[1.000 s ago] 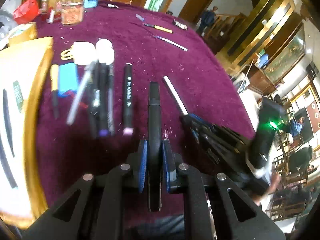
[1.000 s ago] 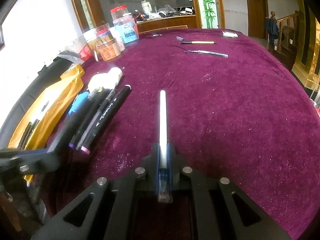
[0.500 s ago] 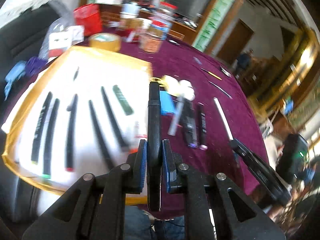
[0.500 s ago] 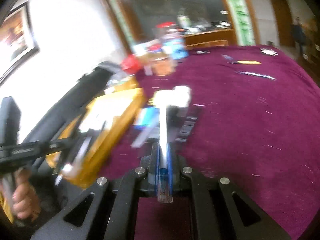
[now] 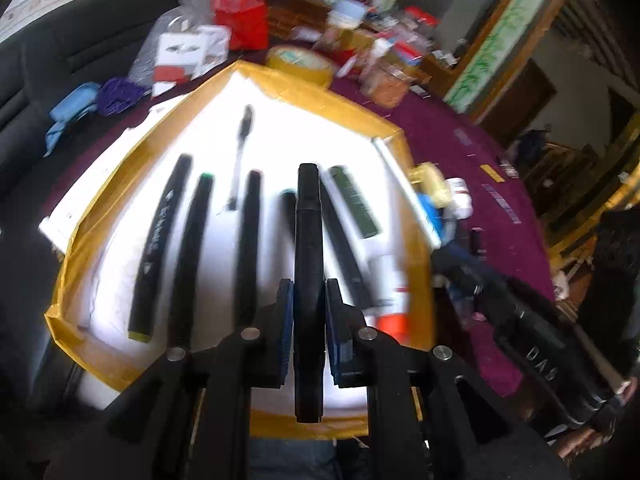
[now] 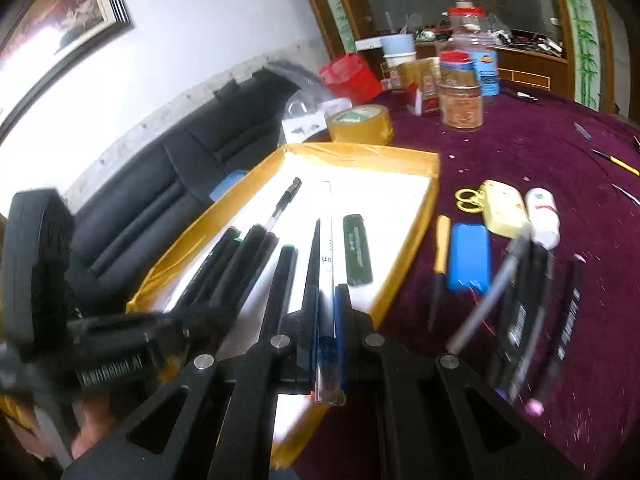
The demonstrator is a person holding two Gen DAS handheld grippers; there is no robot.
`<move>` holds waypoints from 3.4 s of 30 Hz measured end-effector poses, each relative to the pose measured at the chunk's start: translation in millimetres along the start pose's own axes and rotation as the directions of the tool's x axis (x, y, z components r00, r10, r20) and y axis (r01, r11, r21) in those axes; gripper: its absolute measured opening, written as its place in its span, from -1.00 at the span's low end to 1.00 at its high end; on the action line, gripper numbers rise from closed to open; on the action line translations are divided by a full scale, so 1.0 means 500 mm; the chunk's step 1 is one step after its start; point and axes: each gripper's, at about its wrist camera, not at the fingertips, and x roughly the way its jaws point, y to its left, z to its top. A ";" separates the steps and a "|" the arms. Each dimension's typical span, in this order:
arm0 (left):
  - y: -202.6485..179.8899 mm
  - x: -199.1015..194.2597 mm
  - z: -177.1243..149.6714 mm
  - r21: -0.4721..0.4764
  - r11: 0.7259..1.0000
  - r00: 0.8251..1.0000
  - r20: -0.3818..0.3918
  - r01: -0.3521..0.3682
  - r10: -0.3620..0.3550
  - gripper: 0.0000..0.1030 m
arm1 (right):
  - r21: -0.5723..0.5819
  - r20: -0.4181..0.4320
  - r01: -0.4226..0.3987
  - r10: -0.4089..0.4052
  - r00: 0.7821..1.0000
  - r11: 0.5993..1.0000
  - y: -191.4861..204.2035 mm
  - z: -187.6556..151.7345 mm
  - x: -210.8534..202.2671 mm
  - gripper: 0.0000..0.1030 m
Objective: Organize rigid objects
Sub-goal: 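Carry the white pen and black marker over the white tray and open both tools, then move both tools back to the pen pile on the table, then grasp a black marker with the right tool while the left grasps a clear pen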
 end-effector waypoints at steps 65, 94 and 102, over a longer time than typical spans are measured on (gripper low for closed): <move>-0.311 0.037 -0.086 0.329 0.927 0.981 -0.119 0.182 -0.150 -0.36 | 0.407 -0.029 0.334 -0.354 0.935 0.850 -0.423 -0.185 -0.224 -0.74; -0.443 0.282 0.032 0.330 0.936 0.936 -0.353 0.119 0.005 -0.74 | 0.335 -0.012 0.386 -0.406 0.914 0.860 -0.394 -0.180 -0.211 -0.73; -0.468 0.255 -0.027 0.435 0.896 0.954 -0.295 0.088 0.050 -0.88 | 0.328 -0.014 0.390 -0.408 0.913 0.861 -0.392 -0.179 -0.208 -0.73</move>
